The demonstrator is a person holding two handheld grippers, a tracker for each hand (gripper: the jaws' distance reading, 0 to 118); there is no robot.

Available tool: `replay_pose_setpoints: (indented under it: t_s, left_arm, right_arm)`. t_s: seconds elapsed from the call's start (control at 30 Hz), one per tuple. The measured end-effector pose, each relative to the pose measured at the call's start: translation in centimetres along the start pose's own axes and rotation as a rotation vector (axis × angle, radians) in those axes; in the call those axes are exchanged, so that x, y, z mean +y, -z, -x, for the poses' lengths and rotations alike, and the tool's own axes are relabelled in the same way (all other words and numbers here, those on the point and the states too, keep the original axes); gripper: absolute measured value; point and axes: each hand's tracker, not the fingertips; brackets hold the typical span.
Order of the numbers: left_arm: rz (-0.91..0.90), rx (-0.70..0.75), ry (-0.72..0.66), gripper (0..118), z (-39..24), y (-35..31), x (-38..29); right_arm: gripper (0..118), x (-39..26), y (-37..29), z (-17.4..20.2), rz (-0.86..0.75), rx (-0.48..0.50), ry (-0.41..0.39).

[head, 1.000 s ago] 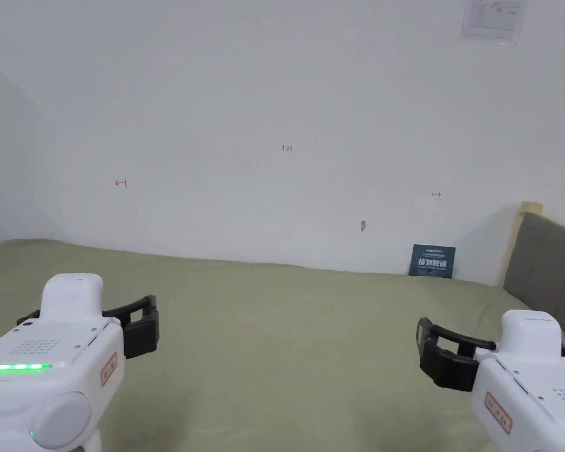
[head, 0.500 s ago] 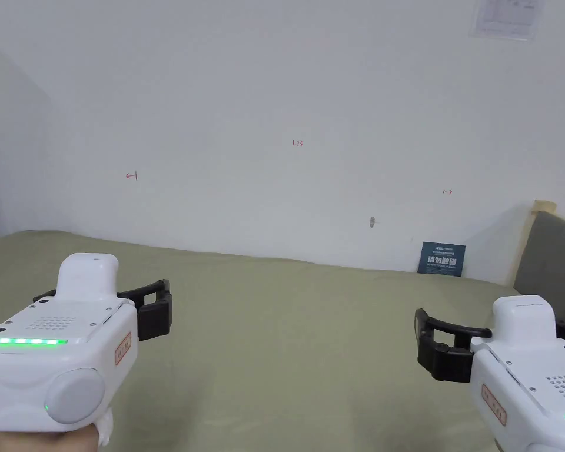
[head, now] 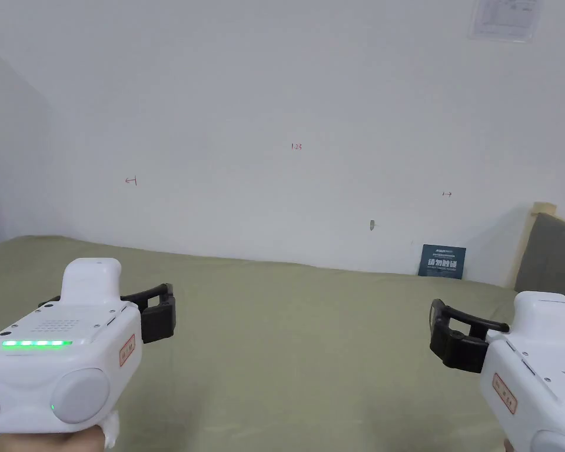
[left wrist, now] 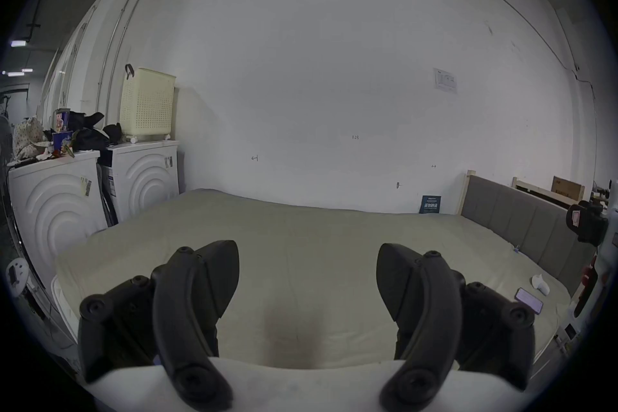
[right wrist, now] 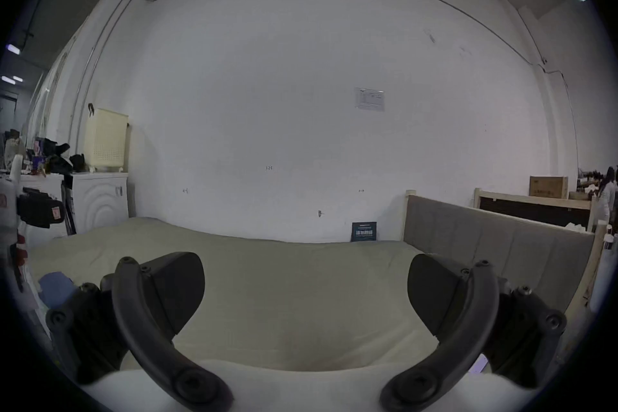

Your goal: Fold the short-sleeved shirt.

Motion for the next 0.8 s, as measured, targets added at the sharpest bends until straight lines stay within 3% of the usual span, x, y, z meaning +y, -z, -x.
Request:
replay_pose_setpoints:
  t_s: [0.37,0.57,0.8]
  left_arm:
    - [0.005,-0.036,0.008,91,-0.4,0.0,-0.2]
    - [0.008,-0.03,-0.01,91,-0.1,0.0,-0.6]
    - [0.004,-0.029,-0.009,91,0.1,0.2,-0.1]
  right_arm:
    - [118,0.8,0.4,-0.6,0.025,0.024,0.067]
    - [118,1.7,1.0,-0.3,0.058,-0.014,0.008]
    - [118,2.1,1.1,-1.0,0.052,0.03,0.086]
